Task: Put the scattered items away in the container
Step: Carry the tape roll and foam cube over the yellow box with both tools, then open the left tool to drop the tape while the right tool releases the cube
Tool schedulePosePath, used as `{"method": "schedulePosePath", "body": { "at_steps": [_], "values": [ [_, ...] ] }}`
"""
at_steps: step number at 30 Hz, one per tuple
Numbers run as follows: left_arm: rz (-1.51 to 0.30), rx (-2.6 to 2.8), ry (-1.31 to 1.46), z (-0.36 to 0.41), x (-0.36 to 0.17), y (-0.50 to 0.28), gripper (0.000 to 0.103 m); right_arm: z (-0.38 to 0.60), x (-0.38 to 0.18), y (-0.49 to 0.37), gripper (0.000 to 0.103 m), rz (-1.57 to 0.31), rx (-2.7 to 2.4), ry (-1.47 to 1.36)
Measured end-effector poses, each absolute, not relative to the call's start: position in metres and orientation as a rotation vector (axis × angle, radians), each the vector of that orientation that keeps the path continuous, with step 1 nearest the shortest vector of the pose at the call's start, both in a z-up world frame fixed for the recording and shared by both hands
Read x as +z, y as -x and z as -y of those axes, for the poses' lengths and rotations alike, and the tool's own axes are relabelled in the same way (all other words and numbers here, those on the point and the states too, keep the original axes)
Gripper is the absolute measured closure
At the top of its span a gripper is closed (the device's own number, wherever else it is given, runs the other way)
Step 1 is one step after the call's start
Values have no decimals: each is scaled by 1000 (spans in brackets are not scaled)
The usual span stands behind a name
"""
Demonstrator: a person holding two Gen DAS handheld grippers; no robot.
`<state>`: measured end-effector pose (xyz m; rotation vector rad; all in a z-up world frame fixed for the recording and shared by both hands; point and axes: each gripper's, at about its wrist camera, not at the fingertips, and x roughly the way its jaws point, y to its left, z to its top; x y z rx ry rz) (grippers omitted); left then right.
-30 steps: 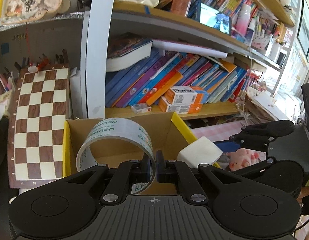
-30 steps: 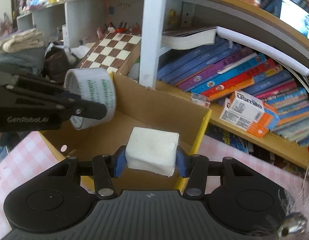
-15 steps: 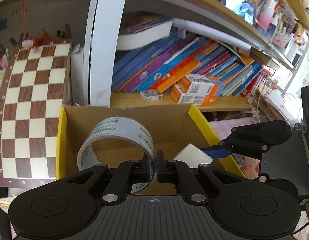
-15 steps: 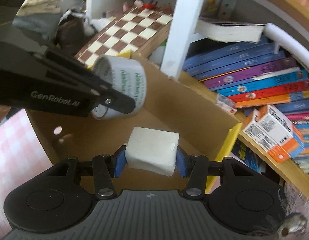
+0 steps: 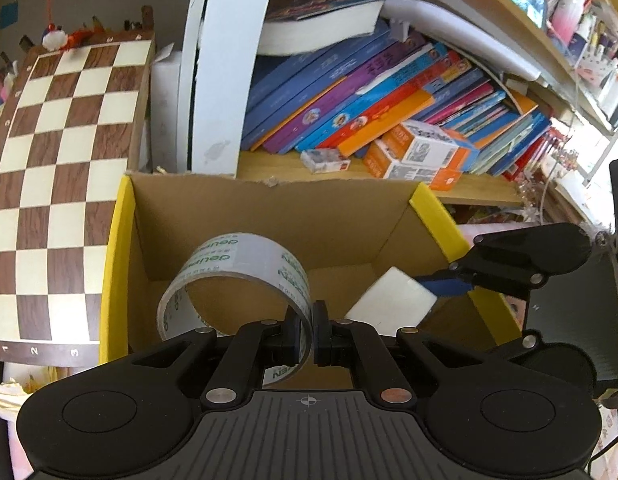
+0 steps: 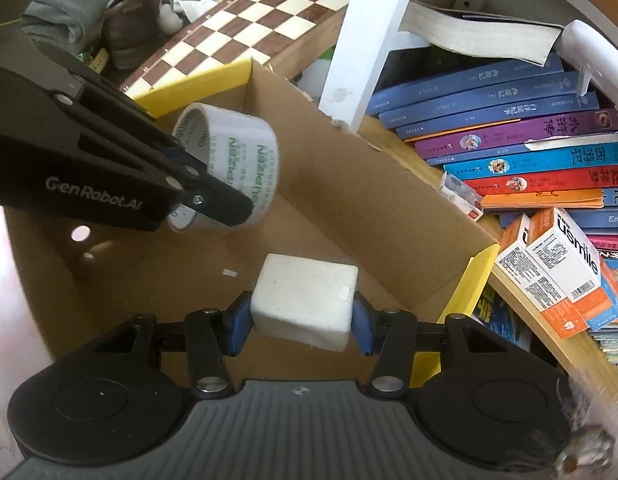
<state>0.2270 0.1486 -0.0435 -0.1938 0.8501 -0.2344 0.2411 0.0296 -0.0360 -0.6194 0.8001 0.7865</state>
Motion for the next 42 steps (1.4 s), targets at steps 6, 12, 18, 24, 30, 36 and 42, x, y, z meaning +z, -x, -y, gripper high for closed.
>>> {"method": "schedulePosePath", "body": {
  "at_steps": [6,12,18,24,30,36,42],
  "values": [
    [-868,-223,202,-150,-52,-232,98,-32,-42,-249,55,-800,781,641],
    [-872,-210,208,-152,-53,-235,97,-36,-46,-256,55,-800,782,652],
    [-872,-190,224,-155,-54,-235,92,-41,-46,-255,55,-794,794,654],
    [-863,-172,219,-155,-53,-234,91,-43,-47,-256,55,-789,788,658],
    [-860,-166,206,-154,-51,-233,88,-42,-45,-255,48,-777,781,657],
    [-837,-154,192,-152,-46,-231,70,-40,-39,-254,42,-763,779,647],
    [-813,-151,178,-150,-37,-226,67,-37,-32,-250,42,-752,777,635]
  ]
}}
